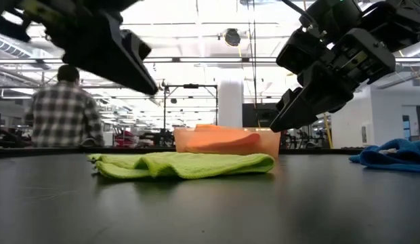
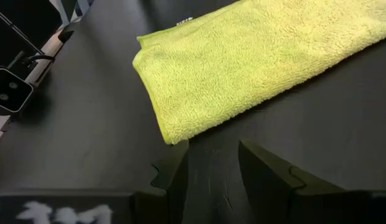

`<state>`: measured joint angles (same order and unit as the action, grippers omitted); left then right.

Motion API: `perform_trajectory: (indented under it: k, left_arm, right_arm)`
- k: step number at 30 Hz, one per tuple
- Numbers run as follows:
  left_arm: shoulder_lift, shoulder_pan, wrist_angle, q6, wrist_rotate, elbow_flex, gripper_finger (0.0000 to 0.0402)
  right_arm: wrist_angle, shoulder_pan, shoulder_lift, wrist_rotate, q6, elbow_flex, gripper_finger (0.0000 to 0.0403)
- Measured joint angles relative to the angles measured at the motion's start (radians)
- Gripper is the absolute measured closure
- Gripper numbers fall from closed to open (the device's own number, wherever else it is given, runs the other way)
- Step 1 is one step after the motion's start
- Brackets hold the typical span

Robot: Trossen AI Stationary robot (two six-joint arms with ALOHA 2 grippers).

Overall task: Fold microfiber towels
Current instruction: Fold the green towel

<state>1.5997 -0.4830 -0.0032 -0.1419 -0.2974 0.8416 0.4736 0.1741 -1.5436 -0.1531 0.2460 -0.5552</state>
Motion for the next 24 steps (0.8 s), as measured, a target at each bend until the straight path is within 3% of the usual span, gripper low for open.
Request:
perform_trajectory:
  k: [5,9,16,20,24]
  left_arm:
    - [-0.009,-0.037,0.101,0.1,0.036,-0.001,0.0344]
    - [0.006,-0.042,0.196,0.181,0.01,-0.001,0.0319]
    - [0.003,-0.026,0.281,0.341,-0.041,0.001,0.0213]
    - [0.004,-0.028,0.15,0.351,-0.022,0.001,0.0146]
    - [0.005,-0.054,0.057,0.351,-0.023,0.001,0.0106]
  right_arm:
    - [0.009,0.0,0.0,0.0,-0.004,0.0,0.027]
    - [0.019,0.0,0.0,0.0,-0.014,0.0,0.027]
    - [0.02,0.0,0.0,0.0,-0.023,0.0,0.027]
    - [0.015,0.0,0.0,0.0,-0.023,0.0,0.027]
    - [0.015,0.0,0.0,0.002,-0.024,0.0,0.027]
